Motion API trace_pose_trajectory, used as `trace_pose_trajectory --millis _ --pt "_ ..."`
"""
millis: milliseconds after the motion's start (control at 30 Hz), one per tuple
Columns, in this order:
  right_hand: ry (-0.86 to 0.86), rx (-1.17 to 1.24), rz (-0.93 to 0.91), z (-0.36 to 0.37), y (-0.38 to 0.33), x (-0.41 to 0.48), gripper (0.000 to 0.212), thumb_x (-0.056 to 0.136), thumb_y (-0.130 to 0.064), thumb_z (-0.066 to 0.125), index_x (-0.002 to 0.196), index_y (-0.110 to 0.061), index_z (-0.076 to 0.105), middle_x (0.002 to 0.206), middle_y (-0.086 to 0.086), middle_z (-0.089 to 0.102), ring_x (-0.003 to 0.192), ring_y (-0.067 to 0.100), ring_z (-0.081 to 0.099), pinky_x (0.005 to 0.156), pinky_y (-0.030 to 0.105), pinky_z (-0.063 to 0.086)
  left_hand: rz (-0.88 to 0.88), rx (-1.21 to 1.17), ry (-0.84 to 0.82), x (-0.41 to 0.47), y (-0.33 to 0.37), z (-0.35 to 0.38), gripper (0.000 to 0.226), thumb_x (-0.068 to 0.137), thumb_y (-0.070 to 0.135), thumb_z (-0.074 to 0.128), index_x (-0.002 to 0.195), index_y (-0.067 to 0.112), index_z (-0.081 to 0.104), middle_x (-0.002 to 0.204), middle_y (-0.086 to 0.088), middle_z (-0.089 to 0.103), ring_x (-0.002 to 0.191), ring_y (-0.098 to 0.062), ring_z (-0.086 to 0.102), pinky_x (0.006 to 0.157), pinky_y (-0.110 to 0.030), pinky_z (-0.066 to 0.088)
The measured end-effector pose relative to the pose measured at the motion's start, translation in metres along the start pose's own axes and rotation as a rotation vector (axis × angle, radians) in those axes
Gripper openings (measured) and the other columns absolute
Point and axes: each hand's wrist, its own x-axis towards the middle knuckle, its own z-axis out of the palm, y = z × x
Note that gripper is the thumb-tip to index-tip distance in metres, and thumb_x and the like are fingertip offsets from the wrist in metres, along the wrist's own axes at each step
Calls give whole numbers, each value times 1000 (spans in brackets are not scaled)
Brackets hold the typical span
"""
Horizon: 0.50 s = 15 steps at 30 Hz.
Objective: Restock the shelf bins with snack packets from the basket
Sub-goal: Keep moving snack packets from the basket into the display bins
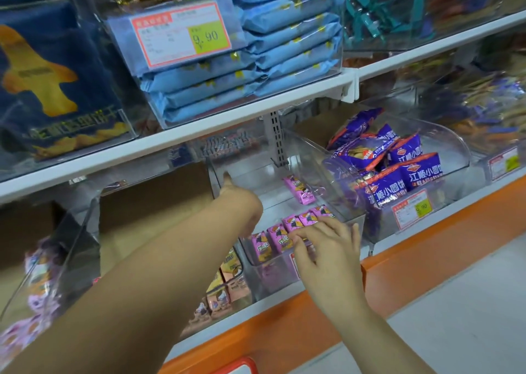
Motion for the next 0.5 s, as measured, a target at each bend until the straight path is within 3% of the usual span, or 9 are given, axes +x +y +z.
trace_pose_trajectory --millis 100,300,400,500 --pt "16 -14 1 1 0 0 33 80 -36 41 73 -26 72 77 -11 65 101 11 42 101 55 24 48 -56 -35 2 12 1 56 91 40 59 143 24 42 146 1 41 135 -30 36 111 -54 26" --pt "2 10 1 0 2 0 33 81 -38 39 73 -28 70 77 -12 62 102 10 41 103 51 20 68 -39 -32 -1 17 2 56 89 49 58 136 21 49 135 2 50 130 -30 41 107 -62 19" --pt "-55 11 0 -5 1 0 34 83 -41 39 77 -28 70 81 -13 63 106 9 41 107 55 21 67 -150 39 -6 15 1 56 89 42 62 138 21 47 140 2 47 130 -28 42 108 -54 24" --pt "-190 64 66 -15 -2 -1 33 83 -40 42 90 -28 71 98 -14 66 126 11 39 115 42 3 87 -229 205 -19 10 0 46 92 34 60 134 19 51 136 0 52 123 -26 50 101 -44 37"
